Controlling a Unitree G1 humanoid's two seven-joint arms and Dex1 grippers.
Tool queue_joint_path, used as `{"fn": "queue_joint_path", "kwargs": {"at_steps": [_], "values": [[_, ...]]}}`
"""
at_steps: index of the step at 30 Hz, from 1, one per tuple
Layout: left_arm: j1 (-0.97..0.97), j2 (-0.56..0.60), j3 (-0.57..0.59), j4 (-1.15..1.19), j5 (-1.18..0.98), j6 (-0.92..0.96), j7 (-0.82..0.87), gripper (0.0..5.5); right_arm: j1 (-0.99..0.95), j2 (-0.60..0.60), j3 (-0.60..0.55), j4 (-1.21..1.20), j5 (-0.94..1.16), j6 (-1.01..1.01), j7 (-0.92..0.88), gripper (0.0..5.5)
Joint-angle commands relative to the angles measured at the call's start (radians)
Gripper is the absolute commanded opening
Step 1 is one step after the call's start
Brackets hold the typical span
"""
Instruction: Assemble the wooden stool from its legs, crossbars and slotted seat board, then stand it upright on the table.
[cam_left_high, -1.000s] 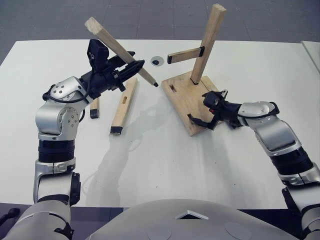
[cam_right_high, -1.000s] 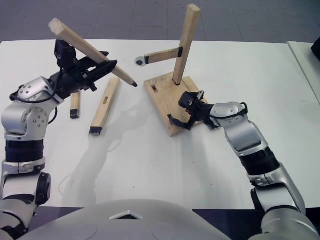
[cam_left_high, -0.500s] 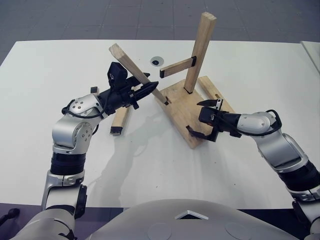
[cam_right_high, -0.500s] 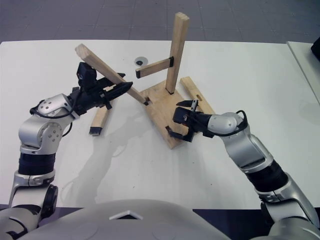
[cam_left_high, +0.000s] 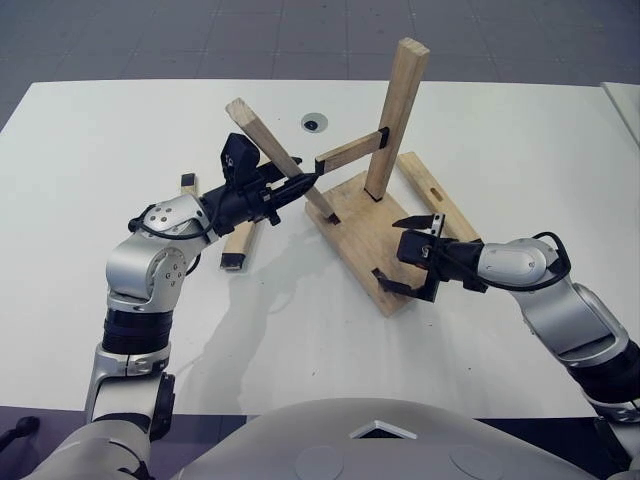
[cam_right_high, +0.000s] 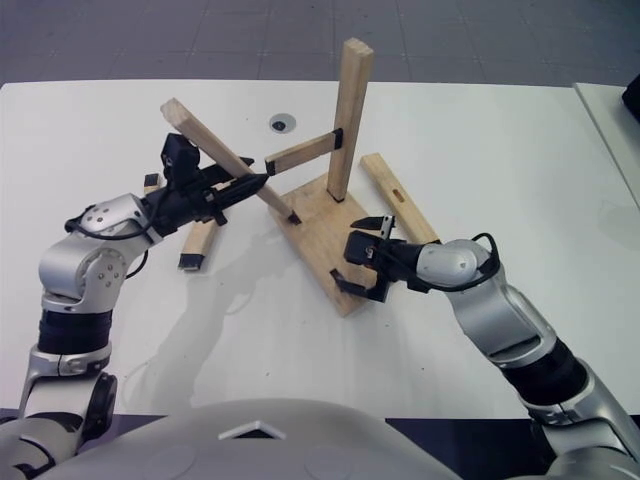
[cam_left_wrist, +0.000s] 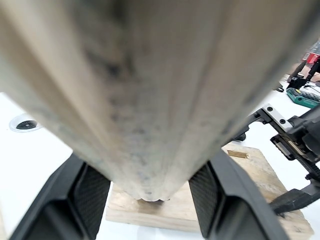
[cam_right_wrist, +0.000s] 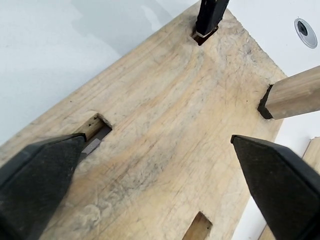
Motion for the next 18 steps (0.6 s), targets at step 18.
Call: {"fn": "queue_joint_path", "kwargs": {"at_steps": [18], "values": [[-0.012,0.043,-0.1,0.02,0.085,0.107,0.031,2.06,-0.084,0.046,-0.101,-0.021,0.059,0.128,-0.023,5.4]]}}
